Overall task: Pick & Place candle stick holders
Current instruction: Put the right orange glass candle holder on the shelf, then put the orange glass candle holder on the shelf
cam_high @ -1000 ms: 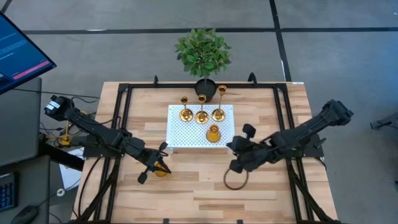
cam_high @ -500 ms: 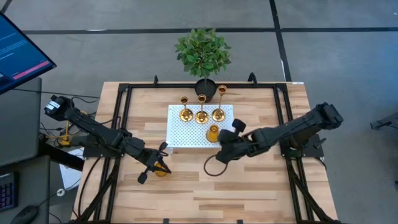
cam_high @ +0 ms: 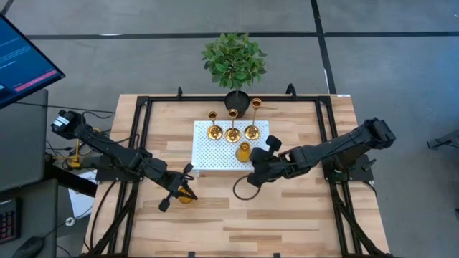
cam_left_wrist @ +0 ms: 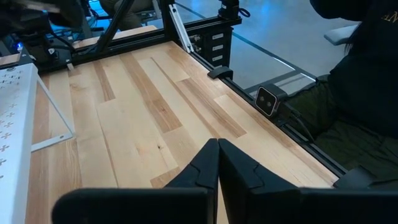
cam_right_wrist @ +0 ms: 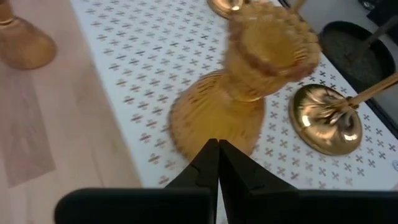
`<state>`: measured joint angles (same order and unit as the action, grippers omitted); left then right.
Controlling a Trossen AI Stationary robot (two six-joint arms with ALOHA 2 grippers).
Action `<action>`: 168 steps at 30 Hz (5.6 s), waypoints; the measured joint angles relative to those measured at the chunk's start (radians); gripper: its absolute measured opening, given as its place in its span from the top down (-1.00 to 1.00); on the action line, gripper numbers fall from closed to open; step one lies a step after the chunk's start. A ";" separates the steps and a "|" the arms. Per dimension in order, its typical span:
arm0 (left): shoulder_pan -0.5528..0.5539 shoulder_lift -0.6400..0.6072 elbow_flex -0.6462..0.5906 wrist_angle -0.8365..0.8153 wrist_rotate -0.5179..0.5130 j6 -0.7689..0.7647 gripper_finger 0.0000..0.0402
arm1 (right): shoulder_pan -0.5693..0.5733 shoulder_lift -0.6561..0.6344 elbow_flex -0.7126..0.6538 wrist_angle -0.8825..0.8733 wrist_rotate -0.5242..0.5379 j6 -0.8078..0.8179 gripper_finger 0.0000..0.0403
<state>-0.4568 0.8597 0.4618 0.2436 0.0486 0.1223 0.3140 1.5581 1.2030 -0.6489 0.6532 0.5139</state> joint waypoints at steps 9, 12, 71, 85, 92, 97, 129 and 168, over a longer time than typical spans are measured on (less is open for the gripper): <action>0.000 -0.004 0.000 -0.001 0.000 0.000 0.97 | 0.073 -0.013 0.000 -0.031 0.001 0.017 1.00; 0.000 -0.015 0.000 -0.004 0.002 -0.019 0.97 | 0.125 -0.027 0.000 -0.035 0.005 0.061 1.00; -0.113 -0.205 0.001 -0.229 -0.180 -0.546 0.98 | 0.475 -0.113 -0.197 0.173 0.296 0.054 1.00; -0.114 -0.099 0.001 -0.228 -0.487 -0.679 0.99 | 0.199 -0.677 -0.733 0.686 -0.202 -0.455 1.00; -0.114 -0.124 0.002 -0.228 -0.525 -0.680 0.99 | 0.197 -1.012 -0.941 0.817 -0.263 -0.624 1.00; -0.113 -0.156 0.059 -0.468 -0.557 -0.747 0.99 | 0.170 -1.137 -1.031 0.820 -0.256 -0.583 1.00; -0.113 0.122 0.341 -0.996 -0.223 -1.055 0.97 | 0.056 -1.186 -1.051 0.799 -0.207 -0.487 1.00; -0.046 0.225 0.341 -0.986 -0.204 -1.099 0.13 | 0.059 -1.186 -1.051 0.715 -0.210 -0.407 1.00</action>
<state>-0.5030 1.0845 0.8024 -0.7429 -0.1550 -0.9762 0.3733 0.3725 0.1524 0.0660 0.4435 0.1064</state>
